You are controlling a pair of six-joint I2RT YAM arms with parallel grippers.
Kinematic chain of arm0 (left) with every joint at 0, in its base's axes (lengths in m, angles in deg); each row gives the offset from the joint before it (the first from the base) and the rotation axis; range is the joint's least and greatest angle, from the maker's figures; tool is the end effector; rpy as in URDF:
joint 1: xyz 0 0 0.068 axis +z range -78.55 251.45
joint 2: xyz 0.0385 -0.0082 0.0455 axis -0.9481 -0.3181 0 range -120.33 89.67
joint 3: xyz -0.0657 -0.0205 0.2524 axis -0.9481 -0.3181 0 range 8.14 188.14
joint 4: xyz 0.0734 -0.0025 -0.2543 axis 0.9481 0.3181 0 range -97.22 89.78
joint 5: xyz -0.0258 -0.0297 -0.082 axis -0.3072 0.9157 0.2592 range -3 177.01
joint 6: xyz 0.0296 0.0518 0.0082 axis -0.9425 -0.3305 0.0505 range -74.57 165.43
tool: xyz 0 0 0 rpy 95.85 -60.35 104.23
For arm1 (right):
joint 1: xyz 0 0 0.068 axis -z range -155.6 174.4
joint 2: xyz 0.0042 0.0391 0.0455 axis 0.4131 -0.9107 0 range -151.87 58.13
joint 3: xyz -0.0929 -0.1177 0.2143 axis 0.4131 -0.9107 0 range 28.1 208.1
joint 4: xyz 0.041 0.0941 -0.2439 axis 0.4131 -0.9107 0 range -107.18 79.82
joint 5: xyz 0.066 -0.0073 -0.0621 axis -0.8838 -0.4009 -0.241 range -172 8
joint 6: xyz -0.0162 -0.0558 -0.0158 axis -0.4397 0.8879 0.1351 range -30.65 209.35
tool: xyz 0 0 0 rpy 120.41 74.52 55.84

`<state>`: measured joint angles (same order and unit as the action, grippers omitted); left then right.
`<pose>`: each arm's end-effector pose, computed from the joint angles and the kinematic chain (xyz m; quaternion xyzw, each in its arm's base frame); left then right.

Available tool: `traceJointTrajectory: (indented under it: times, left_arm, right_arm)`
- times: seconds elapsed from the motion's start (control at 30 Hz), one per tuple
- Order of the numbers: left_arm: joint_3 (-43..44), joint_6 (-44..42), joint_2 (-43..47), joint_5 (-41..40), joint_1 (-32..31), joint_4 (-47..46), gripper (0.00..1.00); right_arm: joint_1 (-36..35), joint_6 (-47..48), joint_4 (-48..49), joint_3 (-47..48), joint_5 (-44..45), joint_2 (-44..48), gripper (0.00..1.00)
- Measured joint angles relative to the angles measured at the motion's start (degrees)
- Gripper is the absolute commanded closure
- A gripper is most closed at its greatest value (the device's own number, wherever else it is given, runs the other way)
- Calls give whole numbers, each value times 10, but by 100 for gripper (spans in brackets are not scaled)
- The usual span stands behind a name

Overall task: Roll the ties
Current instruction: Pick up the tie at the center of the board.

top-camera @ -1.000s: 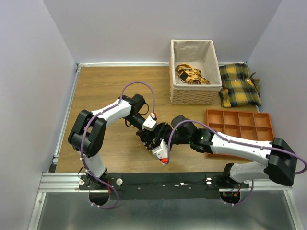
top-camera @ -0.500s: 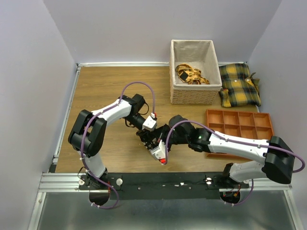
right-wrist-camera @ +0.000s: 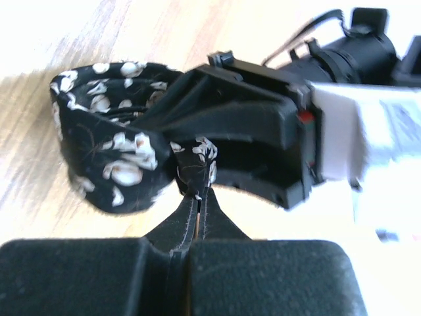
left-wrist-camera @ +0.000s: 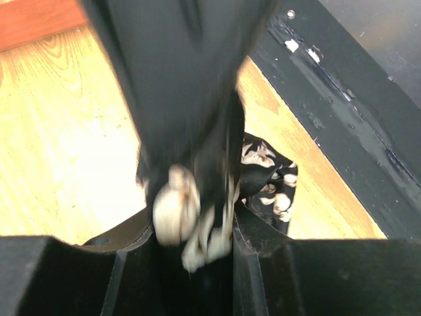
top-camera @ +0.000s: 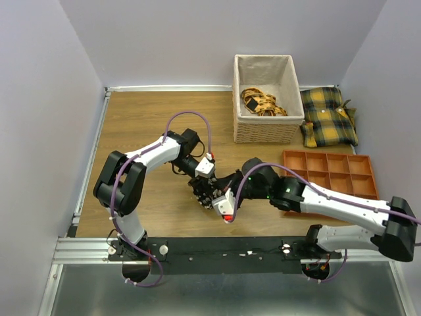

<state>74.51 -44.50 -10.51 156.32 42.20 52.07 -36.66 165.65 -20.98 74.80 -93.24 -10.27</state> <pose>0.2410 -0.1829 0.1840 0.7014 0.4294 -0.5018 0.2680 0.1276 0.2486 0.2487 -0.8299 0.2734 0.0217 0.4858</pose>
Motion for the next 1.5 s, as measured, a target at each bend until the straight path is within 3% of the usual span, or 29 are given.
traceJointTrajectory:
  times: [0.7, 1.13, 1.43, 1.5]
  left_arm:
    - [-7, 41, 17, 26, -1, -57, 100]
    - [-8, 130, 18, 31, -5, -130, 100]
    - [-13, 221, 20, -13, 15, -184, 100]
    - [-22, 258, 24, -25, 18, -212, 100]
  right_arm:
    - [0, -169, -124, -10, 39, 180, 99]
    - [0, -231, -217, -9, 62, 243, 99]
    - [1, -277, -110, -96, 63, 200, 99]
    - [0, -289, -75, -116, 61, 183, 92]
